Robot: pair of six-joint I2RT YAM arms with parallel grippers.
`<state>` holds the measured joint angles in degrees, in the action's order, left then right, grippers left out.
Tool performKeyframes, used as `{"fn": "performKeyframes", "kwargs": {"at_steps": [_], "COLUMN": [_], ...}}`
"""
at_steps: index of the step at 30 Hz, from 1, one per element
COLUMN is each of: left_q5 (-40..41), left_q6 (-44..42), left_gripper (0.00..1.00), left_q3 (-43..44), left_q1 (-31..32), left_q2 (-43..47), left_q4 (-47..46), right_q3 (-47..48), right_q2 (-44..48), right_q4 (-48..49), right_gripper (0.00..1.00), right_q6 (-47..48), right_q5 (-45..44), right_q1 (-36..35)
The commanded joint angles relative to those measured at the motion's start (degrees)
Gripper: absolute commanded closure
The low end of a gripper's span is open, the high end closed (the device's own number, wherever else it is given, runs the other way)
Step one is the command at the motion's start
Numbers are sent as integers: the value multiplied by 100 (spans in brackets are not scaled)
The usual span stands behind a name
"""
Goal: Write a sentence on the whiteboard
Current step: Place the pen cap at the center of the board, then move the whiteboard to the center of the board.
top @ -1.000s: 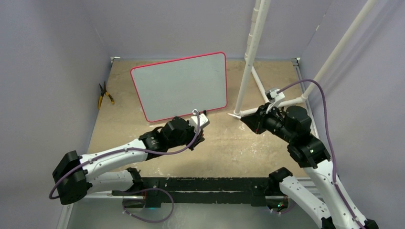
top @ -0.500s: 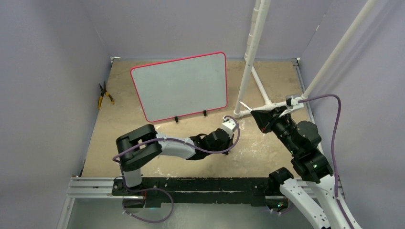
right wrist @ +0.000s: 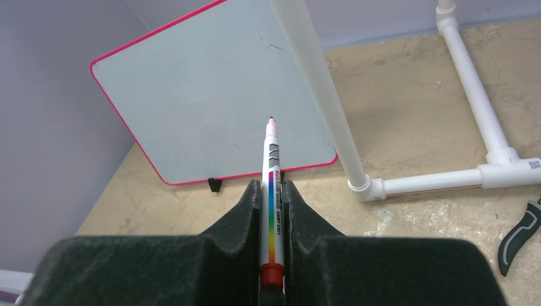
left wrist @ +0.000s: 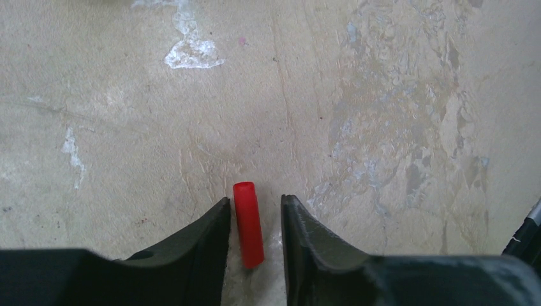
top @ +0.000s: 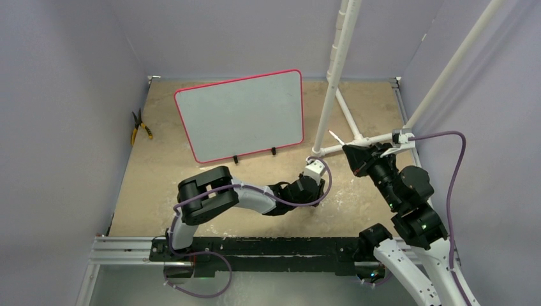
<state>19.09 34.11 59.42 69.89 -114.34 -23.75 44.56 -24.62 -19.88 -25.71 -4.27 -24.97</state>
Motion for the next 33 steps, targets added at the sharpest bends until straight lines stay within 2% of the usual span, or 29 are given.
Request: {"fn": "performKeyframes", "kwargs": {"at_steps": [1, 4, 5, 10, 18, 21, 26, 33], "left_q5": [424, 721, 860, 1510, 2330, 2699, 2695, 2625], "left_q6": [111, 71, 84, 220, 562, 633, 760, 867], "left_gripper": [50, 35, 34, 36, 36, 36, 37, 39], "left_q3": [-276, -583, -724, -1686, -2483, -2523, -2610, -2559], "left_q1": [25, 17, 16, -149, -1259, -1606, -2157, -2430], "left_q2": [372, 769, 942, 2100, 3478, 3638, 3533, 3000], "left_q4": [-291, -65, 21, 379, 1472, 1714, 1502, 1054], "right_q3": [-7, -4, 9, 12, -65, -98, -139, -166], "right_q2": [70, 62, 51, 11, -158, -200, -222, -261], "right_q4": [112, 163, 172, 200, 415, 498, 564, 593], "right_gripper": [100, 100, 100, 100, 100, 100, 100, 100], "right_q6": [-64, -74, -74, -59, -78, -112, -168, -206], "right_q5": [-204, -216, -207, -177, 33, 107, 190, 248], "right_q1": [-6, -8, -7, -7, -7, -1, -7, -7]}}
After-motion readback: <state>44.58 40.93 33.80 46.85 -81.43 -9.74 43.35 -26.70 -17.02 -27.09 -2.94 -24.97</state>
